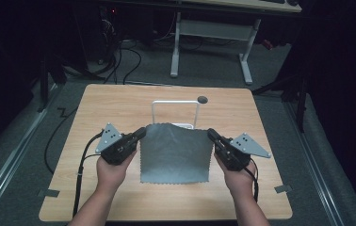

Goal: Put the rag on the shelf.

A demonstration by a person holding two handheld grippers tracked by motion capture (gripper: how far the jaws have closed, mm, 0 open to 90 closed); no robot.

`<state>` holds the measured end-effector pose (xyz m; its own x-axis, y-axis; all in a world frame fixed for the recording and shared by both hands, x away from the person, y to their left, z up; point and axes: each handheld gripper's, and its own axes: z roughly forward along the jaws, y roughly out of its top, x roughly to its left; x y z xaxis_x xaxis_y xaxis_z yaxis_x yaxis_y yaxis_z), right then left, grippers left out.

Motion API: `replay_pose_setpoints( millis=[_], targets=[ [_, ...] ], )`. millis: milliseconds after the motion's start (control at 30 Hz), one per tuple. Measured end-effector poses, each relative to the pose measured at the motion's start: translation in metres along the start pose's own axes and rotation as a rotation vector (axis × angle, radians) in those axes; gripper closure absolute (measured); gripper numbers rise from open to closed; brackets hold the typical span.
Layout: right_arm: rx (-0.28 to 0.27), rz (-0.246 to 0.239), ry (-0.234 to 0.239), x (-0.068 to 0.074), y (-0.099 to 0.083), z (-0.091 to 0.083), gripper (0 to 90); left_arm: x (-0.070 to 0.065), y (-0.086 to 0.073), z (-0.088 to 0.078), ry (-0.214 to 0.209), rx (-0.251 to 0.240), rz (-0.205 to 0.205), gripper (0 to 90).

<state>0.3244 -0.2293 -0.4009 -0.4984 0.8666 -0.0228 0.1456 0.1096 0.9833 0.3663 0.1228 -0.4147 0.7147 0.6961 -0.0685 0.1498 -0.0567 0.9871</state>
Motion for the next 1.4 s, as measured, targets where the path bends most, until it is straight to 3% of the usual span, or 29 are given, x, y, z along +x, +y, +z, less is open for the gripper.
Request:
replay_pose_setpoints(
  millis=[67, 500, 667, 800, 933, 1033, 1133, 1167, 1233, 1400],
  targets=[
    [-0.012, 0.015, 0.007, -0.004, 0.008, 0.001, 88.9, 0.0, 0.009, 0.001, 0.006, -0.011, 0.021, 89.2],
    [-0.111, -0.013, -0.006, -0.016, 0.063, 0.001, 89.0, 0.009, 0.067, 0.007, 0.008, -0.087, 0.081, 89.2],
    [-0.139, -0.034, -0.028, -0.02, 0.085, 0.005, 89.0, 0.019, 0.087, 0.012, 0.006, -0.101, 0.077, 89.2],
    [-0.135, -0.029, -0.038, -0.03, 0.094, 0.015, 89.0, 0.032, 0.094, 0.022, 0.022, -0.088, 0.082, 89.1],
    [-0.118, -0.026, -0.042, -0.038, 0.094, 0.031, 89.1, 0.04, 0.096, 0.035, 0.067, -0.062, 0.15, 89.1],
    [-0.101, -0.027, -0.05, -0.043, 0.093, 0.045, 89.1, 0.048, 0.097, 0.044, 0.086, -0.054, 0.158, 89.1],
    [-0.09, -0.019, -0.058, -0.048, 0.094, 0.056, 89.1, 0.055, 0.098, 0.053, 0.093, -0.038, 0.14, 89.1],
    [-0.092, -0.022, -0.061, -0.05, 0.094, 0.06, 89.1, 0.057, 0.1, 0.057, 0.098, -0.044, 0.149, 89.2],
    [-0.085, -0.025, -0.065, -0.055, 0.095, 0.07, 89.1, 0.062, 0.1, 0.062, 0.101, -0.055, 0.125, 89.1],
    [-0.077, 0.033, -0.071, -0.068, 0.095, 0.09, 89.1, 0.076, 0.101, 0.079, 0.125, -0.035, 0.105, 89.1]
  ],
)
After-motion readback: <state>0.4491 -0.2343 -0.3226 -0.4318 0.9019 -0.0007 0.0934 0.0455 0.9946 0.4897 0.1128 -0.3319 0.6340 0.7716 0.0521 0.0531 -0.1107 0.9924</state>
